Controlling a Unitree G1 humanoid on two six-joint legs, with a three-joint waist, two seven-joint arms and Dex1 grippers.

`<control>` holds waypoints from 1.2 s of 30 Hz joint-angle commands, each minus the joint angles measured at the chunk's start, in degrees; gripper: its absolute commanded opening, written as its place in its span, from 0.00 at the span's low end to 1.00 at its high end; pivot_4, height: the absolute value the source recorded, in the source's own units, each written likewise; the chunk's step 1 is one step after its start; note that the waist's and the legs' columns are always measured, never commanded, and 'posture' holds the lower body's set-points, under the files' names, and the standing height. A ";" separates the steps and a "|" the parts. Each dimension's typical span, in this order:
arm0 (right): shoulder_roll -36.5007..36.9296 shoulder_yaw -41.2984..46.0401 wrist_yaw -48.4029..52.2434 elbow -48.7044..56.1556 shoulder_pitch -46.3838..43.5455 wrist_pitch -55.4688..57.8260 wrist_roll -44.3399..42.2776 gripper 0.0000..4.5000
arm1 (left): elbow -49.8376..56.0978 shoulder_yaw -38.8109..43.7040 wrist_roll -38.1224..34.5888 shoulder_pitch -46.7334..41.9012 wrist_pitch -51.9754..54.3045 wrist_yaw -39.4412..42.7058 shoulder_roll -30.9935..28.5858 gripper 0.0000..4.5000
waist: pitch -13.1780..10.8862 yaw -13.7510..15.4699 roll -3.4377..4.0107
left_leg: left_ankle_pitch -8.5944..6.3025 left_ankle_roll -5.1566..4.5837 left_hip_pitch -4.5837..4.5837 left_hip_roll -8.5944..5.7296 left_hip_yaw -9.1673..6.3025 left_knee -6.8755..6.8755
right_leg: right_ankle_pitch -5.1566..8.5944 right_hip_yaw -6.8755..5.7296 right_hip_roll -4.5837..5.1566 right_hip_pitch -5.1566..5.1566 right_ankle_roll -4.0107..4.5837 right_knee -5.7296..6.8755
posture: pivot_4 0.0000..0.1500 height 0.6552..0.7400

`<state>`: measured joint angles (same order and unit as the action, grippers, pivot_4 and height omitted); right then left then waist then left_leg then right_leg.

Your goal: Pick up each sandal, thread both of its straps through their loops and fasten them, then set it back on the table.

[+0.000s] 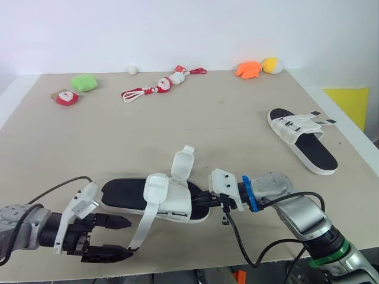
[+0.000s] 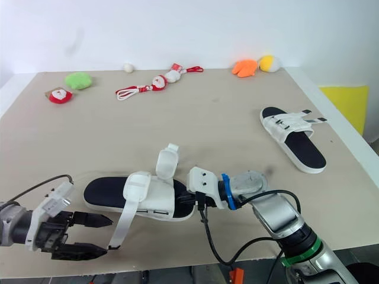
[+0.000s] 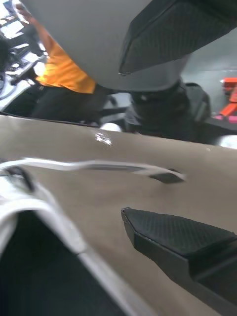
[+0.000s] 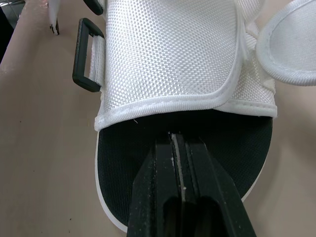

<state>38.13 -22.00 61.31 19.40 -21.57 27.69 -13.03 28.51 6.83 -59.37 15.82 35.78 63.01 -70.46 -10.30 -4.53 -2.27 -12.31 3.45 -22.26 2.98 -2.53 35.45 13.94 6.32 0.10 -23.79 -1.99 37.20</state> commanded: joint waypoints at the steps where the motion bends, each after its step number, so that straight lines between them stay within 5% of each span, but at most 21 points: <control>1: 0.07 -2.39 -0.94 -2.00 1.59 2.63 2.00 0.00 | 0.70 -6.05 8.70 -3.22 -2.28 0.82 3.60 0.98 | 0.02 -0.02 0.02 | 0.00 0.00 0.00 0.00 0.00 -0.01 | 0.00 0.01 0.00 0.02 0.00 0.00 | 1.00 1.00; 6: -0.24 -2.15 -1.11 -2.04 0.90 3.06 1.92 0.00 | 0.16 -8.13 9.85 -8.24 0.38 1.18 8.34 0.98 | 0.11 -0.04 -0.12 | 0.00 0.00 -0.01 0.06 -0.04 0.03 | -0.02 0.03 -0.12 0.02 0.00 0.05 | 1.00 1.00; 9: 0.07 -1.79 -1.12 -1.80 1.24 3.13 1.84 0.00 | -0.48 -7.71 9.85 -9.82 1.47 0.97 10.09 0.83 | 0.11 -0.05 -0.10 | 0.00 0.00 0.00 0.09 -0.04 0.03 | -0.02 0.04 -0.15 0.01 0.00 0.08 | 1.00 1.00; 14: 0.06 -1.74 -1.28 -1.41 1.67 3.25 1.86 0.00 | -1.02 -6.47 7.99 -11.64 4.07 0.98 12.21 0.38 | 0.11 -0.05 -0.10 | 0.00 0.00 -0.01 0.10 -0.04 0.03 | -0.02 0.04 -0.17 0.02 0.00 0.08 | 1.00 1.00; 17: -0.03 -1.75 -1.29 -1.50 1.54 3.35 1.81 0.00 | -1.16 -6.85 9.01 -12.25 4.67 1.41 12.63 0.03 | 0.11 -0.05 -0.10 | 0.00 -0.01 -0.01 0.09 -0.05 0.04 | -0.03 0.05 -0.17 0.03 0.00 0.08 | 1.00 1.00; 28: -0.59 -2.28 -1.82 -1.50 1.31 3.68 1.86 0.00 | -7.57 2.53 -11.08 -29.08 15.59 -9.16 22.37 0.01 | 0.12 -0.06 -0.12 | 0.02 -0.03 0.05 0.09 -0.19 0.29 | -0.07 0.05 -0.27 0.22 -0.08 0.14 | 1.00 1.00; 36: -0.48 -2.56 -1.90 -1.15 1.08 4.02 1.93 0.00 | -11.88 1.37 -12.07 -35.94 17.31 -16.04 30.79 0.01 | 0.19 -0.45 -0.08 | 0.00 -0.05 0.09 0.11 -0.43 0.29 | -0.28 0.06 -0.45 0.36 -0.44 0.15 | 1.00 1.00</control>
<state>37.10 -22.30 59.60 19.94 -21.57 29.81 -13.03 16.09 8.66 -72.38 -20.02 53.30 46.79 -39.81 -10.11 -4.98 -2.36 -12.31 3.40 -22.17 3.08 -2.98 35.73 13.67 6.38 -0.35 -23.43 -2.43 37.35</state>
